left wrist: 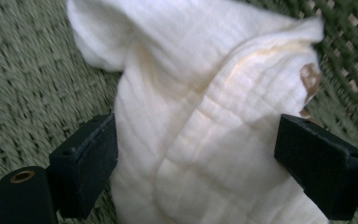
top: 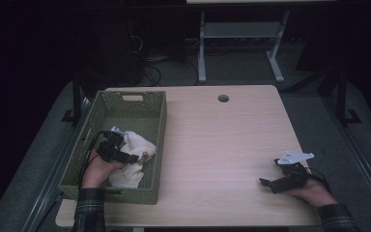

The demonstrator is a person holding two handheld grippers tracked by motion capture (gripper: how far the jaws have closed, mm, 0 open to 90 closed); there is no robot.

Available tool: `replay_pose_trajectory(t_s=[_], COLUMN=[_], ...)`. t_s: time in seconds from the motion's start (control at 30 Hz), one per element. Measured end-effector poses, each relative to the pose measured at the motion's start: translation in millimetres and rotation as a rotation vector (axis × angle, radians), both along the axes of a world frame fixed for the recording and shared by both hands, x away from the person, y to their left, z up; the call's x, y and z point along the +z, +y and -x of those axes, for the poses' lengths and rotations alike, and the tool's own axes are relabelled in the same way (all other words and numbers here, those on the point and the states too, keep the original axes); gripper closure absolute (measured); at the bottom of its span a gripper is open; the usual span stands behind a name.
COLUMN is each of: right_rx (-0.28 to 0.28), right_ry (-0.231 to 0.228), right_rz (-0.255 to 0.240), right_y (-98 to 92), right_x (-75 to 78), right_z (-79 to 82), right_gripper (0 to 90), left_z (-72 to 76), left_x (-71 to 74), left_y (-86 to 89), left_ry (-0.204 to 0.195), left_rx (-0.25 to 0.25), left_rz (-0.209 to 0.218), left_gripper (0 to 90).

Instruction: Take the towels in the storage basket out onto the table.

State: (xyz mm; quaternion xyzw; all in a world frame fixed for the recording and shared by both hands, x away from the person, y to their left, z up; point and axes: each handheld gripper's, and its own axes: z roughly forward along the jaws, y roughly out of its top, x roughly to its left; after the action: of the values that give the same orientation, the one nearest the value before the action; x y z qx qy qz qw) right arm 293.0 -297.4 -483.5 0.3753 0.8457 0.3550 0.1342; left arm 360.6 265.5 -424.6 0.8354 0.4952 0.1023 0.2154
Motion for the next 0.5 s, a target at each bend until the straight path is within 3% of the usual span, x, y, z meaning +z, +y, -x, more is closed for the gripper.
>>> replay_pose_trajectory(t_s=[0.1, 0.3, 0.4, 0.5], right_rx=[0.001, 0.001, 0.000, 0.002], right_ry=[0.000, -0.001, 0.000, -0.002], right_rz=[0.000, 0.000, 0.000, 0.000], right_y=[0.0, 0.0, 0.0, -0.1], right_x=[0.0, 0.0, 0.0, -0.1], right_z=[0.0, 0.0, 0.0, -0.1], right_gripper=[1.0, 1.0, 1.0, 1.0], left_z=[-0.4, -2.0, -1.8, -1.6], left_x=[-1.7, -11.3, -12.1, -12.1], left_y=[-0.7, -4.4, -4.7, -4.6], left_ry=[0.014, 0.068, 0.076, 0.084], left_rx=[0.001, -0.011, -0.009, -0.010], left_rz=[-0.008, -0.064, -0.056, -0.051], left_gripper=[12.9, 13.7, 14.3, 20.7])
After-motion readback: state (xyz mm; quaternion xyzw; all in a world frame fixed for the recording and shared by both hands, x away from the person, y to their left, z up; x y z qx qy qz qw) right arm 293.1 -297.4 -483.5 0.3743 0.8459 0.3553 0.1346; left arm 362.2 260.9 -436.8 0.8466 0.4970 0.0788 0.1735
